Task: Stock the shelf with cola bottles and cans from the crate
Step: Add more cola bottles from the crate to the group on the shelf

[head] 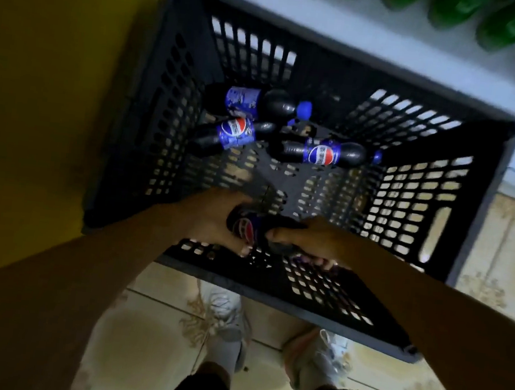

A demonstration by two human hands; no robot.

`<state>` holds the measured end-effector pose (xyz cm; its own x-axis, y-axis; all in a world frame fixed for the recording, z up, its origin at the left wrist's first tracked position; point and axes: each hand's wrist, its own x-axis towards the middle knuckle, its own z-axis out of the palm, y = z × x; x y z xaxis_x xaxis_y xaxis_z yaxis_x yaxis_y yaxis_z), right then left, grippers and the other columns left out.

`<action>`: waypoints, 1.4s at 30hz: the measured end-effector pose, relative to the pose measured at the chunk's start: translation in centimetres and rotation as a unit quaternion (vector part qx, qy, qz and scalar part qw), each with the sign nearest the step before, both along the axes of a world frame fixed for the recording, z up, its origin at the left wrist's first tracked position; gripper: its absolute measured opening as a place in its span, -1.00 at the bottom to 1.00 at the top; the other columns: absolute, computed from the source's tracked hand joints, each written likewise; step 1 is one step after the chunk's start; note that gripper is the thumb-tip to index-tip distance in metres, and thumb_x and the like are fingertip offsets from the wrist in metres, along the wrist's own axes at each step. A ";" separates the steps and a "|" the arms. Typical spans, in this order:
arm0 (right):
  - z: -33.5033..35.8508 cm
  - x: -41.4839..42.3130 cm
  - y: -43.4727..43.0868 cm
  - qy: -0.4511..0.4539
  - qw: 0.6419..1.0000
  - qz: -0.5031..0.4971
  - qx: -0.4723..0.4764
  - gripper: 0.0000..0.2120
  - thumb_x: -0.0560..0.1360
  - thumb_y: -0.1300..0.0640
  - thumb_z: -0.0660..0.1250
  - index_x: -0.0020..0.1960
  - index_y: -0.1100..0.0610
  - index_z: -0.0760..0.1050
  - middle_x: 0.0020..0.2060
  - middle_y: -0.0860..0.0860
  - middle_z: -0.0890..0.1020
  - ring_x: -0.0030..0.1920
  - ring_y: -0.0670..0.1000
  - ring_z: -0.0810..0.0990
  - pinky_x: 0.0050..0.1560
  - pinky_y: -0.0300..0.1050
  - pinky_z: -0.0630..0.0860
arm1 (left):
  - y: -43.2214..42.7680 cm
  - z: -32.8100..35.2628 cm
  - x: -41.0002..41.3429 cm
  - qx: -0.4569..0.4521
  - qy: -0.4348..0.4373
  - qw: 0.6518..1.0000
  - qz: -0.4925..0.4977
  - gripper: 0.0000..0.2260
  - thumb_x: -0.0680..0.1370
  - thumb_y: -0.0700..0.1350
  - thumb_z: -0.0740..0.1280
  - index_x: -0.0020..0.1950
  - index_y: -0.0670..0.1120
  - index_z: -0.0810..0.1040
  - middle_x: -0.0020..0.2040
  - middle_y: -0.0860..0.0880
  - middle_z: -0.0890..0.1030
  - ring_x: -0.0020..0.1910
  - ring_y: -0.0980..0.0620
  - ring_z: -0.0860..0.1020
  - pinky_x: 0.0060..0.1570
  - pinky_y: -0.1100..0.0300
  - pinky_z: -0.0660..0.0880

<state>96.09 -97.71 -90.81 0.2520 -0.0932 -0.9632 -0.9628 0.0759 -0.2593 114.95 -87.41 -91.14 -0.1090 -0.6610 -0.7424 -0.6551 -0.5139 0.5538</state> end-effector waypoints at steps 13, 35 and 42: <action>40.3 -4.8 -7.6 -0.179 0.929 -0.317 0.062 -0.49 0.44 -0.36 0.11 -0.11 0.07 0.53 -0.40 0.07 0.56 -0.47 -0.01 0.48 -0.33 -0.14 0.45 | -1.1 34.6 -2.0 -0.085 -0.006 0.991 0.103 -0.47 0.27 -0.02 0.58 0.18 -0.02 0.52 0.07 0.01 0.64 0.00 0.05 0.59 0.01 0.08 0.55; 65.4 -27.5 7.5 -0.452 0.684 -0.573 -0.006 -0.50 0.31 -0.35 0.30 -0.09 0.04 0.70 -0.45 -0.03 0.61 -0.37 -0.09 0.64 -0.29 -0.25 0.57 | -0.7 63.9 -32.9 0.288 0.731 0.594 0.172 -0.49 0.40 -0.02 0.42 0.15 -0.34 0.39 -0.07 -0.28 0.54 -0.09 -0.23 0.55 -0.02 -0.07 0.56; 67.4 -42.0 6.2 -0.389 0.687 -0.578 -0.209 -0.30 0.26 -0.29 0.49 0.24 0.11 0.51 0.04 0.11 0.67 0.02 0.06 0.65 0.04 -0.04 0.57 | -2.3 69.1 -46.1 -0.183 0.098 0.960 0.186 -0.71 0.26 0.16 0.47 -0.15 0.03 0.57 -0.29 0.11 0.58 -0.28 0.07 0.54 -0.27 0.22 0.42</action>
